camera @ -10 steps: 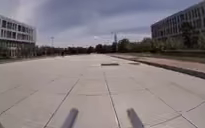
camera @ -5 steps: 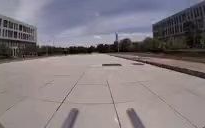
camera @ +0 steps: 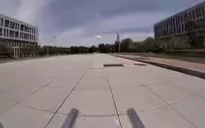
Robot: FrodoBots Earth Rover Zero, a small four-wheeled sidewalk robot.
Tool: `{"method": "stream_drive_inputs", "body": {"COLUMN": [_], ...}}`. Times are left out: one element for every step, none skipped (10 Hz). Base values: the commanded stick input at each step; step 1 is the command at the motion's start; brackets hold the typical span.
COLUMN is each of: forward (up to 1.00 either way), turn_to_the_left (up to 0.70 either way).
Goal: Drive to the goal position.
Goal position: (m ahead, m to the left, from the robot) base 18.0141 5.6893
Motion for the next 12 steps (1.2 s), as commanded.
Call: {"method": "stream_drive_inputs", "body": {"forward": [0.50, 0.50, 0.50, 0.50, 0.50, 0.50, 0.50, 0.50, 0.50, 0.50, 0.50, 0.50], "turn_to_the_left": [0.00, 0.00, 0.00, 0.00, 0.00, 0.00, 0.00, 0.00, 0.00, 0.00, 0.00, 0.00]}}
